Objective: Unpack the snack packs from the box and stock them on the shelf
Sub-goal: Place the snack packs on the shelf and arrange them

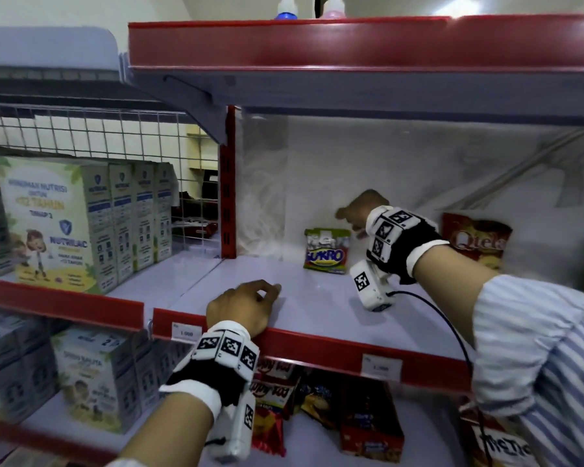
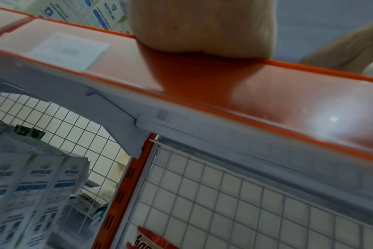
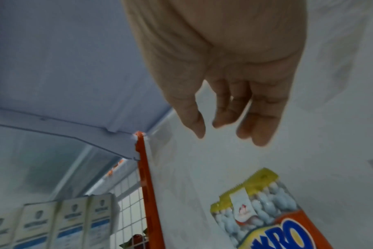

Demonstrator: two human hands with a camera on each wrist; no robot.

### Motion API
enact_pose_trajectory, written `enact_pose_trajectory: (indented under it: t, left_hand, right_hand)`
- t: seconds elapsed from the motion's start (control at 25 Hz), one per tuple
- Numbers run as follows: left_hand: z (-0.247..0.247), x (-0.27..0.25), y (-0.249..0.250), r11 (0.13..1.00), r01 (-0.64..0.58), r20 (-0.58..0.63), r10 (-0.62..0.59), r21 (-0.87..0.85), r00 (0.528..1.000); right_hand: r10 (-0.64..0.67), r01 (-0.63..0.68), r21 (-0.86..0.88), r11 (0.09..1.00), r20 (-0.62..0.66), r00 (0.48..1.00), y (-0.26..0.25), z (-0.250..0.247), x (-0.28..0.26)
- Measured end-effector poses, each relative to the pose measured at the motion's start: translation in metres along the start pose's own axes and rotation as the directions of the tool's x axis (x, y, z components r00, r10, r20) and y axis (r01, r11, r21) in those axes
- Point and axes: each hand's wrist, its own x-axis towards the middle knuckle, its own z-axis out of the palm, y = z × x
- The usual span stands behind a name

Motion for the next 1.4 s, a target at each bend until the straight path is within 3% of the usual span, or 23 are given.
enact_pose_trajectory:
  t: [0.12,0.24,0.32,0.48,0.6,0.68,0.8,0.88,1.0,1.16,1.28,1.4]
  left_hand:
    - [-0.004,-0.002,0.003,0.999,0.022,0.067,-0.019,-0.036,0.998]
    - [-0.008,-0.008,0.006,0.996,0.032,0.049,-0.029,-0.078,0.998]
    - [-0.011,-0.01,0.009,0.996,0.035,0.033,-0.032,-0.084,0.999]
    - [-0.015,-0.013,0.012,0.993,0.057,0.091,-0.047,-0.105,0.995]
    - [-0.017,-0.014,0.01,0.991,0.086,0.147,-0.07,-0.103,0.987]
    - [-0.019,-0.014,0.009,0.991,0.092,0.169,-0.075,-0.096,0.983]
    - [-0.018,-0.007,0.006,0.995,0.093,0.22,-0.081,-0.044,0.972]
    - [-0.016,0.003,0.001,0.996,0.075,0.262,-0.063,-0.037,0.963]
    - [-0.012,0.014,-0.005,0.993,0.057,0.322,-0.02,-0.106,0.947]
    - [-0.007,0.022,-0.004,0.999,-0.053,0.397,0.047,0.006,0.917]
    - [-0.007,0.022,-0.002,0.978,-0.155,0.396,0.089,0.138,0.914]
    - [-0.005,0.017,-0.006,0.969,-0.189,0.316,0.132,0.159,0.94]
  right_hand:
    - [-0.161,0.192,0.169,0.967,-0.178,0.971,0.002,-0.013,-0.034]
    - [-0.203,0.27,0.293,0.917,-0.242,0.949,0.019,-0.018,-0.073]
    - [-0.221,0.282,0.264,0.922,-0.239,0.946,0.034,-0.018,-0.09]
    - [-0.217,0.217,0.02,0.976,-0.003,0.976,0.06,-0.022,-0.098]
    - [-0.186,0.22,-0.23,0.948,0.159,0.97,0.06,-0.029,-0.089]
    - [-0.212,0.281,-0.353,0.892,0.223,0.951,0.052,-0.03,-0.078]
    - [-0.208,0.402,-0.57,0.717,0.375,0.903,0.032,-0.017,-0.054]
    - [-0.122,0.438,-0.637,0.634,0.477,0.87,0.024,0.002,-0.037]
    - [-0.008,0.459,-0.651,0.604,0.571,0.821,0.031,0.035,-0.013]
    - [0.024,0.434,-0.661,0.612,0.564,0.825,0.05,0.062,0.005]
    - [-0.056,0.332,-0.573,0.749,0.445,0.894,0.049,0.055,0.021]
    - [-0.074,0.172,-0.326,0.93,0.291,0.954,0.036,0.043,0.04]
